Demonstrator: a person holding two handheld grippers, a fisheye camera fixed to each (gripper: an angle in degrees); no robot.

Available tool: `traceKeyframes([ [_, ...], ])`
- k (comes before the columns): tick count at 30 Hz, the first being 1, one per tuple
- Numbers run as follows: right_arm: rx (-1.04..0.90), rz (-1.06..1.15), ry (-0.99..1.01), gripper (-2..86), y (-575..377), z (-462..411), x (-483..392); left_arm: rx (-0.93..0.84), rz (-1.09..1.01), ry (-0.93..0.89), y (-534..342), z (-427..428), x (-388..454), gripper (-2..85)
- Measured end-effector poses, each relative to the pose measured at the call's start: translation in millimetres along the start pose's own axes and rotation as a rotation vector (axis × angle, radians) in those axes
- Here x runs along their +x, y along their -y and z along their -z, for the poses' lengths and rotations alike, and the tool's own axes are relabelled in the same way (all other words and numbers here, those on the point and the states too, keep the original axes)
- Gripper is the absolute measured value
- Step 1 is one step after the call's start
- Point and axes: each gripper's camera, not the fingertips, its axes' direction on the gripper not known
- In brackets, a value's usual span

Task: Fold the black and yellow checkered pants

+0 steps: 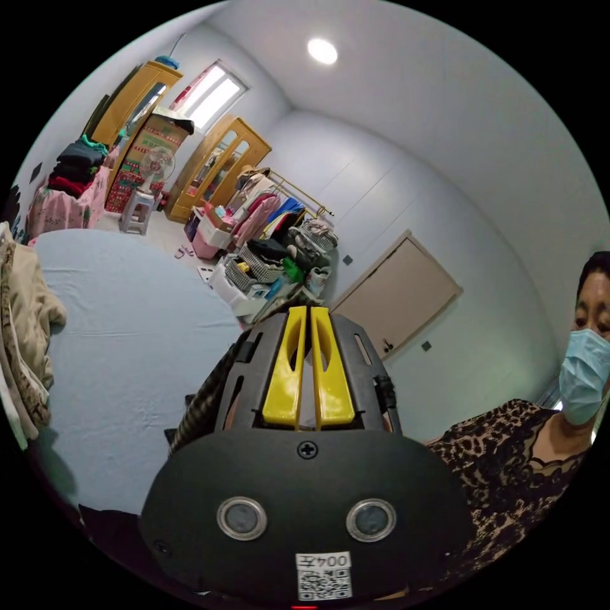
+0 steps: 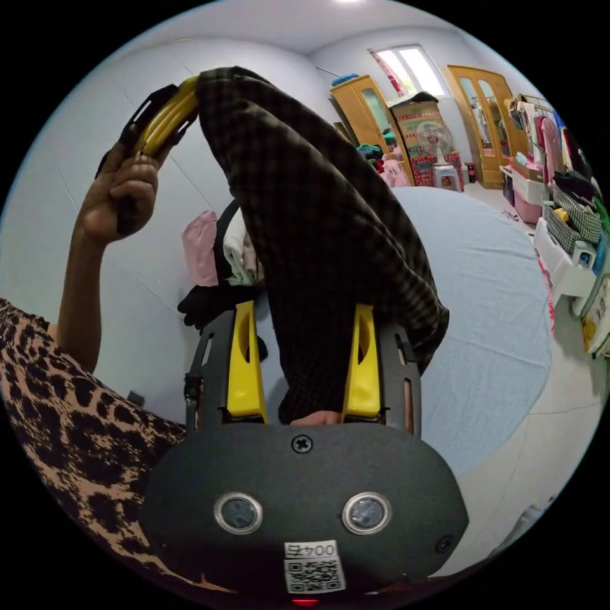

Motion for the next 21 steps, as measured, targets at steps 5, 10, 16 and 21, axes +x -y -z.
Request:
traceKeyframes([
  [5,0.074,0.138,-0.073,21.5,12.1,20.4,-45.3,0.062,-0.047,-0.051,19.9,33.7,32.6,0.9],
  [10,0.080,0.256,-0.147,24.4,22.8,20.7,-92.5,0.097,-0.093,-0.083,34.5,57.8,64.7,1.0],
  [16,0.037,0.356,-0.424,12.1,51.1,14.9,-122.9,0.132,-0.110,-0.100,38.9,86.2,90.1,0.9],
  [21,0.166,0.314,-0.301,1.5,56.6,86.9,-101.1,0.270,-0.143,0.014,37.2,162.0,91.9,0.9],
])
